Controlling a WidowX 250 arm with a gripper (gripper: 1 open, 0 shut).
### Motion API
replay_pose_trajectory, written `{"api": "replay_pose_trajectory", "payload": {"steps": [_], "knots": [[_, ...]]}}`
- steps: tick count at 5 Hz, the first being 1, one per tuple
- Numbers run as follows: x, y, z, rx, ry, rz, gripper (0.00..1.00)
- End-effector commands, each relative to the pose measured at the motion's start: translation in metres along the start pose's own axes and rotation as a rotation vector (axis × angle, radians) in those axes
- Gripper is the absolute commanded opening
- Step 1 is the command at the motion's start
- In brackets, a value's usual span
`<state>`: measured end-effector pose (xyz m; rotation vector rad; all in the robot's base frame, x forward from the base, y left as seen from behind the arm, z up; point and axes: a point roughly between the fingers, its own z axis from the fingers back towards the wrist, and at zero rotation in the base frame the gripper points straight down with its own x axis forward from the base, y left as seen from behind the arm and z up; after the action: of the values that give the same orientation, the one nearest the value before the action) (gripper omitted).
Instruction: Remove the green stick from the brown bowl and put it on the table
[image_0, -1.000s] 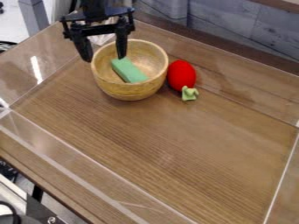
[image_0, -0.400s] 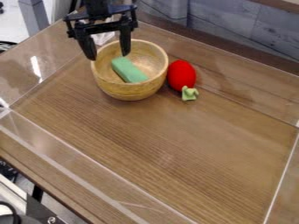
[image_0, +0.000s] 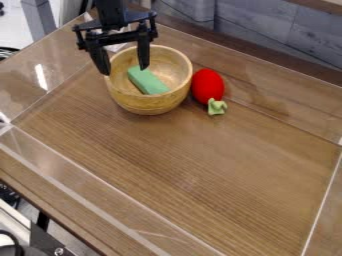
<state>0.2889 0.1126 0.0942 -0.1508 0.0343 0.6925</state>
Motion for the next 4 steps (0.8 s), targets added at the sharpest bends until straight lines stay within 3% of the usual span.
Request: {"api": "replay_pose_trajectory", "payload": {"steps": [1,3,4], "knots": [[0.016,-0.003,0.018,-0.023,-0.068,0.015,1.00],[0.012,-0.024,0.000,-0.018,-0.082,0.081,1.00],[0.015,-0.026,-0.007,-0.027,-0.105,0.202,1.00]]}}
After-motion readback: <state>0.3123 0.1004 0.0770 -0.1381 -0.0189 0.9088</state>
